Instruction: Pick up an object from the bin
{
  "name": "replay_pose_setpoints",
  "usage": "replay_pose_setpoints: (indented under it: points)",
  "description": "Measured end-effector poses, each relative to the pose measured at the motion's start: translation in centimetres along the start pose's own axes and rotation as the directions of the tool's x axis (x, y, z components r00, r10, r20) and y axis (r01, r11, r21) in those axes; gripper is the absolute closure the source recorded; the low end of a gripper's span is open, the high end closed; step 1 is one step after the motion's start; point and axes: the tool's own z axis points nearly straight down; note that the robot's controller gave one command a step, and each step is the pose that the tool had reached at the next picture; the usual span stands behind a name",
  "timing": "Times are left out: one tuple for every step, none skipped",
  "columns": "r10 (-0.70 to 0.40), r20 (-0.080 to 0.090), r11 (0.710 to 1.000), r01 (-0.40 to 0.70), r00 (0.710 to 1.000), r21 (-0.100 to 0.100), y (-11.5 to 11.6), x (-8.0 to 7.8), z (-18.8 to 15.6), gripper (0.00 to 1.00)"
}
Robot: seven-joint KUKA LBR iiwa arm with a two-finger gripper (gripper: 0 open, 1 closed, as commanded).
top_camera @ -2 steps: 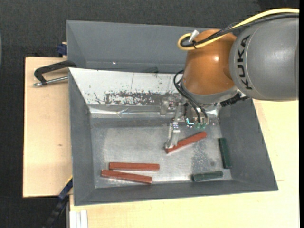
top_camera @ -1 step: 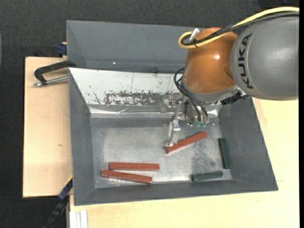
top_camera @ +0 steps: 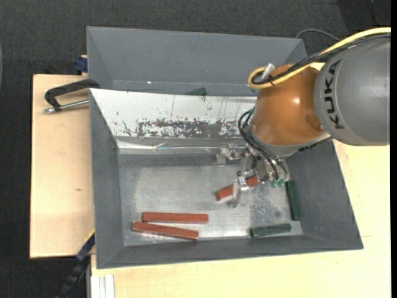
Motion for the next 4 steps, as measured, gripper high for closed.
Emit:
replay_pose_setpoints:
  points:
    - [-0.028, -0.017, 1.0, 0.028, 0.999, 0.004, -2.2, 2.4, 2.3, 0.0]
    - [0.013, -0.011, 1.0, -0.013, 1.0, 0.002, -4.6, 2.0, 6.6, 1.0]
    - [0.013, -0.011, 1.0, -0.013, 1.0, 0.001, -4.6, 2.0, 6.6, 1.0]
    - [0.015, -0.006, 1.0, -0.015, 1.0, 0.002, -3.9, 2.9, -6.6, 1.0]
